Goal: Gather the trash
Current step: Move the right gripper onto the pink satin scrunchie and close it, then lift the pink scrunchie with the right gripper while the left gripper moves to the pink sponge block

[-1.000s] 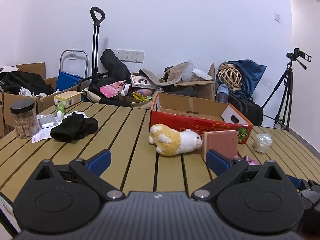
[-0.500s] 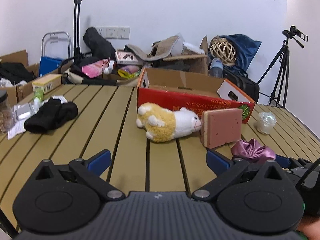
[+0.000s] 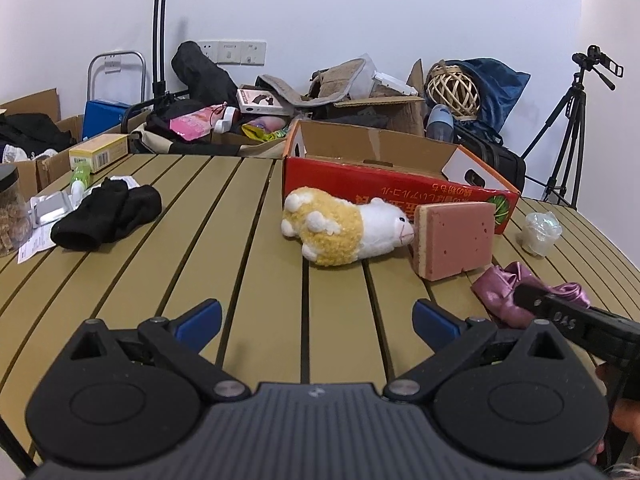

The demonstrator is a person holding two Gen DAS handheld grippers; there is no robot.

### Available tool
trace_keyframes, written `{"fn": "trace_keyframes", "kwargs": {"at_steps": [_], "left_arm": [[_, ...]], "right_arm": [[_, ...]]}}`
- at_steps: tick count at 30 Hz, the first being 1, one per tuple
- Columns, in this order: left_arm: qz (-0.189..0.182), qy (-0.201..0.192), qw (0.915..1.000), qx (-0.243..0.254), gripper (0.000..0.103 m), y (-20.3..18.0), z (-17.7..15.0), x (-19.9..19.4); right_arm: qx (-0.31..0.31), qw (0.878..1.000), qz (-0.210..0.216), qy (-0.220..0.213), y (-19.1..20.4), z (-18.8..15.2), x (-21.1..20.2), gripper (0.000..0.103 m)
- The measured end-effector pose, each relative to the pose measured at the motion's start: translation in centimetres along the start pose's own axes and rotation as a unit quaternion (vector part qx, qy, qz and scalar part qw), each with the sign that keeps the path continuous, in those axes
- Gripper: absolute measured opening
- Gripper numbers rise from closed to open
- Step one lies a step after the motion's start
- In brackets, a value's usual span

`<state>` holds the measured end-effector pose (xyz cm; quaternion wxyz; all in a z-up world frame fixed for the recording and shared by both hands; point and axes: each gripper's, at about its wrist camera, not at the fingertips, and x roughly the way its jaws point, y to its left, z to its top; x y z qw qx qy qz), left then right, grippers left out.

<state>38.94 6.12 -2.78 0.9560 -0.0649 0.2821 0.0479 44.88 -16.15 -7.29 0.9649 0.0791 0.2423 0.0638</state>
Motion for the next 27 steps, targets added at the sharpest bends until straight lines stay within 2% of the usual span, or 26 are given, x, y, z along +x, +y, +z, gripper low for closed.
{"fn": "trace_keyframes", "kwargs": {"at_steps": [10, 18, 27], "left_arm": [[-0.005, 0.010, 0.9999, 0.011, 0.103, -0.2, -0.9, 0.2], [-0.029, 0.015, 0.9994, 0.013, 0.103, -0.7, -1.7, 0.0], [-0.041, 0.003, 0.9982, 0.044, 0.103, -5.0, 0.5, 1.6]], "right_arm": [[0.028, 0.999, -0.004, -0.039, -2.7, 0.4, -1.8, 0.013], [0.048, 0.997, -0.009, -0.059, -5.6, 1.0, -3.1, 0.013], [0.068, 0.995, -0.028, -0.073, -9.7, 1.7, -4.2, 0.013]]}}
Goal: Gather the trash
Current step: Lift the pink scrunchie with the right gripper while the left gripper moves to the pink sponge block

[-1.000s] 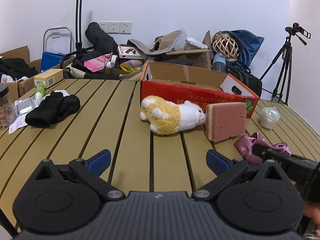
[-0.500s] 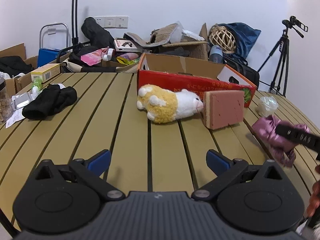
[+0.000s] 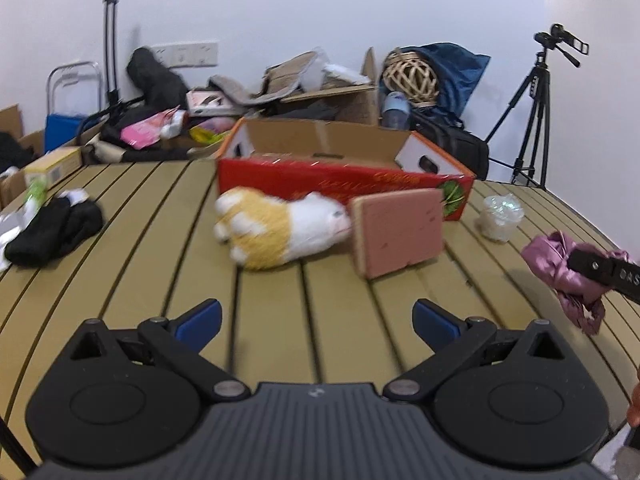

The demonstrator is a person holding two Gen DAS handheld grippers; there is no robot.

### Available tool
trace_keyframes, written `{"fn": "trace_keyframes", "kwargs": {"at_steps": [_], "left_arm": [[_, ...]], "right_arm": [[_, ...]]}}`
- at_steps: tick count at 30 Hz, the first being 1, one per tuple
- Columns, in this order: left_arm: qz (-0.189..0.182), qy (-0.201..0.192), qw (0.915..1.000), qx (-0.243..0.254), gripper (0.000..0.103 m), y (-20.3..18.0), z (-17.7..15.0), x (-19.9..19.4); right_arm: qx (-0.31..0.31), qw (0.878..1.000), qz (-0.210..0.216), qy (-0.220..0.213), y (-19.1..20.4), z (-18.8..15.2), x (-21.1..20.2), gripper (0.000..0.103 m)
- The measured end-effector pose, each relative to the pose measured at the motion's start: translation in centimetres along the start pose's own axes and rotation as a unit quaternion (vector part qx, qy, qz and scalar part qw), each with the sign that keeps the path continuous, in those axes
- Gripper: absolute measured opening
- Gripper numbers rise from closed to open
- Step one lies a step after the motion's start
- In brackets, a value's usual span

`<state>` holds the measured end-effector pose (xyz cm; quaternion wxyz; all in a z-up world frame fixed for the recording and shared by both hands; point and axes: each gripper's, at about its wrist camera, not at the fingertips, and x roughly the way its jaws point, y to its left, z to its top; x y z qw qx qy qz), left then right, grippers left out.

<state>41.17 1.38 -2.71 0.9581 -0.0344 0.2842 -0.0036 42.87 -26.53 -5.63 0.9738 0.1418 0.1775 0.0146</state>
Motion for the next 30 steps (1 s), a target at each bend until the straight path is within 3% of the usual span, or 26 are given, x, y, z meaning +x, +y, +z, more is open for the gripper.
{"fn": "trace_keyframes", "kwargs": {"at_steps": [16, 23, 30], "left_arm": [[0.025, -0.019, 0.9936, 0.109, 0.103, -6.4, 5.4, 8.1], [0.013, -0.003, 0.9956, 0.093, 0.103, -6.2, 6.2, 11.6], [-0.030, 0.015, 0.9969, 0.071, 0.103, -5.6, 5.9, 12.6]], "right_arm": [[0.045, 0.998, -0.047, -0.009, -7.1, 1.3, 0.6, 0.013], [0.052, 0.997, -0.055, -0.011, -8.3, 1.5, 1.0, 0.013], [0.052, 0.997, -0.054, -0.008, -8.5, 1.5, 1.4, 0.013]]}}
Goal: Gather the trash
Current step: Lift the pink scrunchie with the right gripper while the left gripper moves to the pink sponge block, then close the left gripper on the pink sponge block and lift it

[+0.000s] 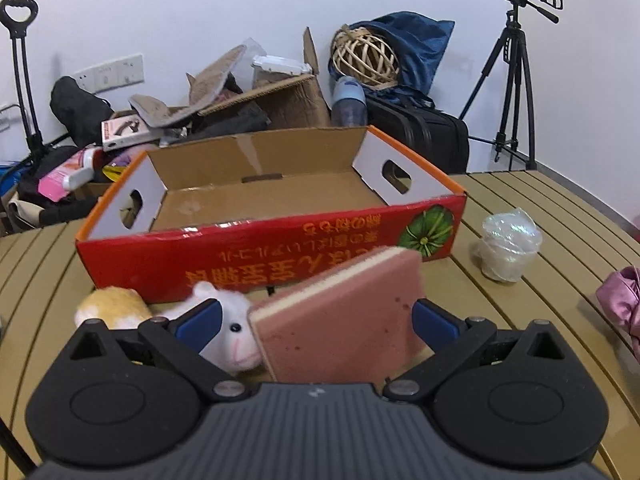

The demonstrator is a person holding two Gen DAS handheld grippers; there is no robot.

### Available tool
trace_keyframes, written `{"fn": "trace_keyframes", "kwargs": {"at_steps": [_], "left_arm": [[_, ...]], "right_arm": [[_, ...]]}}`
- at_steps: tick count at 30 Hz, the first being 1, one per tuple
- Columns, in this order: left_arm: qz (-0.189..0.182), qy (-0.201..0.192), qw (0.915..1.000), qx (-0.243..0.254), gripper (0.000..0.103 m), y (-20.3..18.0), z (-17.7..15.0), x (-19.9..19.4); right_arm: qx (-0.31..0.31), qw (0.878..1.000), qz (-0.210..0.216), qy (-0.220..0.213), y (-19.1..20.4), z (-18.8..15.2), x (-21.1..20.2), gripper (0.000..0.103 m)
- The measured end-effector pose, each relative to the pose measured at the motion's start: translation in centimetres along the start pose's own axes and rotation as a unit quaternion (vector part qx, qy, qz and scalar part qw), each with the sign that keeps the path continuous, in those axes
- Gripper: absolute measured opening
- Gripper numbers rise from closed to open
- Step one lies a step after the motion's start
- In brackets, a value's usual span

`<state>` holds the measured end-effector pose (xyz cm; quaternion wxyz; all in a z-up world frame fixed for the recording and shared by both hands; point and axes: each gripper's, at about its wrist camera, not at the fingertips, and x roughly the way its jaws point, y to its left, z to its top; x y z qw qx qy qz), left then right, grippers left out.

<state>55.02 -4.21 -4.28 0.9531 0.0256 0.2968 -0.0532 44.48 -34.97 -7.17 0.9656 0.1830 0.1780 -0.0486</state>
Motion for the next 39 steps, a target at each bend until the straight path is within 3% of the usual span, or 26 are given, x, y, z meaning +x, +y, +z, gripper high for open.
{"fn": "trace_keyframes", "kwargs": {"at_steps": [3, 14, 22, 39], "left_arm": [[-0.005, -0.004, 1.0000, 0.004, 0.098, -0.4, -0.7, -0.3], [-0.033, -0.015, 0.9986, 0.038, 0.046, -3.8, -1.8, -2.3], [-0.025, -0.037, 0.9972, 0.059, 0.037, -5.7, -2.3, -3.6], [-0.006, -0.063, 0.9966, 0.052, 0.036, -6.9, -2.9, -9.3]], "right_arm": [[-0.003, 1.000, 0.002, 0.000, 0.1, 0.0, 0.0, 0.013], [-0.008, 1.000, 0.016, 0.002, 0.5, -0.1, -0.5, 0.013], [-0.005, 1.000, 0.022, -0.001, -0.1, 0.2, -1.2, 0.013], [0.000, 0.998, 0.068, -0.012, 0.4, 0.6, -4.0, 0.014]]}}
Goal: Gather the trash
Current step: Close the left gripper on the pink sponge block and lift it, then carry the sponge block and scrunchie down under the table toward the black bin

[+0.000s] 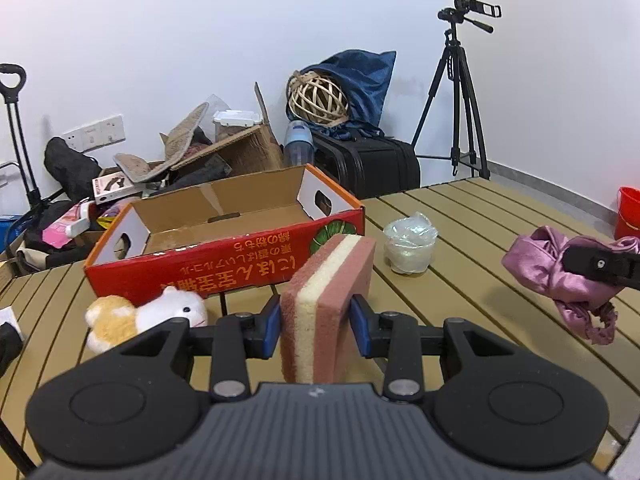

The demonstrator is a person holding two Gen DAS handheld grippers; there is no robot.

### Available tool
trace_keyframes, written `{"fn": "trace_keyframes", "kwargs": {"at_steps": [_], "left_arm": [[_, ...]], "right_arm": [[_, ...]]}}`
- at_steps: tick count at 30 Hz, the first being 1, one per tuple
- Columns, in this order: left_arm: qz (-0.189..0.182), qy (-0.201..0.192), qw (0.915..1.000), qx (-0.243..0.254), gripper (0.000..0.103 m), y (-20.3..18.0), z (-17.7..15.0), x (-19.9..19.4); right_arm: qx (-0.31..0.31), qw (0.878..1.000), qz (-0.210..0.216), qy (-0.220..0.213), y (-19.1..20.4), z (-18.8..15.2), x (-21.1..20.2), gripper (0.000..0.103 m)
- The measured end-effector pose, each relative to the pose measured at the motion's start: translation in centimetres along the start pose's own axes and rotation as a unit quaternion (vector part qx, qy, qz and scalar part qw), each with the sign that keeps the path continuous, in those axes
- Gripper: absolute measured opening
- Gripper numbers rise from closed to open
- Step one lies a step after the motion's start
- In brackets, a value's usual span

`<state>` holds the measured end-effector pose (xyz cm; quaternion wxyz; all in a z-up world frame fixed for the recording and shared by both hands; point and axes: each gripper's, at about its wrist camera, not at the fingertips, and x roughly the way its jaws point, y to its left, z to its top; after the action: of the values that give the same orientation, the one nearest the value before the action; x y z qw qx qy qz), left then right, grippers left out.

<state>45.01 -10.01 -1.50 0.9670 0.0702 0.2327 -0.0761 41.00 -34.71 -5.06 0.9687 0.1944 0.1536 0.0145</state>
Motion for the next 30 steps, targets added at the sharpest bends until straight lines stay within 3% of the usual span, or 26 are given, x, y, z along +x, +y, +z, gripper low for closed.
{"fn": "trace_keyframes", "kwargs": {"at_steps": [10, 24, 30], "left_arm": [[0.019, -0.013, 0.9992, -0.033, 0.036, -0.4, -0.5, -5.9], [0.034, -0.035, 0.9950, -0.087, 0.036, 0.8, -4.4, -15.3], [0.038, -0.035, 0.9937, -0.100, 0.036, 1.7, -6.1, -19.1]], "right_arm": [[-0.004, 0.999, 0.030, -0.013, 0.8, -0.3, -3.8, 0.014], [-0.048, 0.996, 0.059, -0.040, 1.9, -1.4, -10.8, 0.014], [-0.069, 0.994, 0.083, -0.031, 3.9, -2.4, -13.4, 0.014]]}}
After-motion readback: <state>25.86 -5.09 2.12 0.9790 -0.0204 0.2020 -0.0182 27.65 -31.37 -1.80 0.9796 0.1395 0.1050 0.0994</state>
